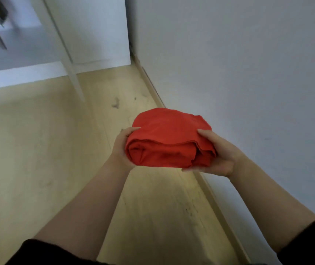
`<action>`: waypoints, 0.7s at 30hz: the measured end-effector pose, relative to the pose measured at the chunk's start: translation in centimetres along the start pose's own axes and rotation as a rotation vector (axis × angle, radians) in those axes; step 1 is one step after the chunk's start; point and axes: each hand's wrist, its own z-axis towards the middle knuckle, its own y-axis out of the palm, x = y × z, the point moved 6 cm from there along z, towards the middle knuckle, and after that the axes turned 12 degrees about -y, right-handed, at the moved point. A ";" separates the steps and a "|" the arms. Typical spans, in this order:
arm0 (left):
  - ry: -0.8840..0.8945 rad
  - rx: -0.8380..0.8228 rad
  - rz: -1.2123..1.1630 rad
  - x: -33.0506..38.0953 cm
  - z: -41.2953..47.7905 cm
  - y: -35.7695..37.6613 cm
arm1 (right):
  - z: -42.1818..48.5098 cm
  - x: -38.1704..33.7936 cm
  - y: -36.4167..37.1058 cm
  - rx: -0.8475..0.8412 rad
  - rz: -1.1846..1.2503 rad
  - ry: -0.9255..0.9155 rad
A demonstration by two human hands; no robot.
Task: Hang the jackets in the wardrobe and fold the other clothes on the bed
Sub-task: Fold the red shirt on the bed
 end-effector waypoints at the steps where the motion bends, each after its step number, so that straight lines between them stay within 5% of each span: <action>1: -0.007 0.013 -0.017 0.7 -0.2 0.0 | 0.5 -0.1 0.9 -0.007 -0.005 0.030; 14: -0.072 0.231 0.002 17.7 -21.1 6.0 | -9.9 -14.8 22.5 0.022 -0.148 0.163; 21: -0.222 0.120 0.088 30.3 -38.1 9.1 | -17.3 -23.4 41.3 -0.041 -0.317 0.076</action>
